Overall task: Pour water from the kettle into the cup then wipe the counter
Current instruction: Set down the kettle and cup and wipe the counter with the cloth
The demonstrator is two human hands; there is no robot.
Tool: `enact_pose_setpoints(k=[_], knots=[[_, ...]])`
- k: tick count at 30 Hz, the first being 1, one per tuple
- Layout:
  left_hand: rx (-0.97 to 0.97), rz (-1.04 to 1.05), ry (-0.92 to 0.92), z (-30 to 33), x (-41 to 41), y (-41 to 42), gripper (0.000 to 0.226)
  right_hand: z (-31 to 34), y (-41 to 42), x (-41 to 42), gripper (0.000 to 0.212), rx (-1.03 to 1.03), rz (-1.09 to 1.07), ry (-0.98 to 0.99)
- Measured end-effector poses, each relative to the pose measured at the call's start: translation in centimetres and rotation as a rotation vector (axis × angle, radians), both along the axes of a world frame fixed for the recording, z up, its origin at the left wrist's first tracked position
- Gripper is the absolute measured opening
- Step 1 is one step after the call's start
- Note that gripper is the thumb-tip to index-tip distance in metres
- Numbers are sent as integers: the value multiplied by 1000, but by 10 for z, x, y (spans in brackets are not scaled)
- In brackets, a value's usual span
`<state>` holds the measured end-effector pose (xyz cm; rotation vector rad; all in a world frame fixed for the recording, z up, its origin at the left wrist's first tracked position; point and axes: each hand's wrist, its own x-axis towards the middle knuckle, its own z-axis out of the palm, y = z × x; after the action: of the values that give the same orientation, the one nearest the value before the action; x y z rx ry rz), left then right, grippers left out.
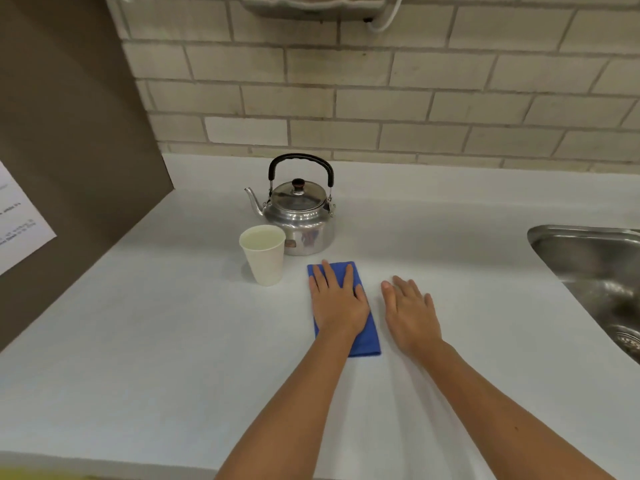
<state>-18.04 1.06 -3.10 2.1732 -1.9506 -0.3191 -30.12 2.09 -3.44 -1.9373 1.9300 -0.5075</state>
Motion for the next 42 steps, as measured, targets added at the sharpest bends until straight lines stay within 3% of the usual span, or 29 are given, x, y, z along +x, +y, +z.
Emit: enact_pose_setpoints(k=[7,12,17,24,27,35,39,42], knots=[[-90,105,17,-18,107,99,59,-1,2,35,56,-6,-106,242],[-61,286,-26,-7,196,87,57,-4,5,42,60,4,-124,308],[-46,337,-102,-6,162,70,57,-5,7,44,60,-5,-122,301],[-39,42,-26,-9,56,87,57,-5,-2,61,56,-43,-15,276],[-86,28,18,-14,84,96,55,-5,-10,76,55,-71,53,259],[-67,324,-21,-13,230,59,55,-11,-21,102,54,-81,76,169],[-48,375,-76,-6,238,23,55,-12,-23,101,52,-99,72,170],[-64,297,-70,-7,222,29,55,-12,-24,99,49,-107,56,156]])
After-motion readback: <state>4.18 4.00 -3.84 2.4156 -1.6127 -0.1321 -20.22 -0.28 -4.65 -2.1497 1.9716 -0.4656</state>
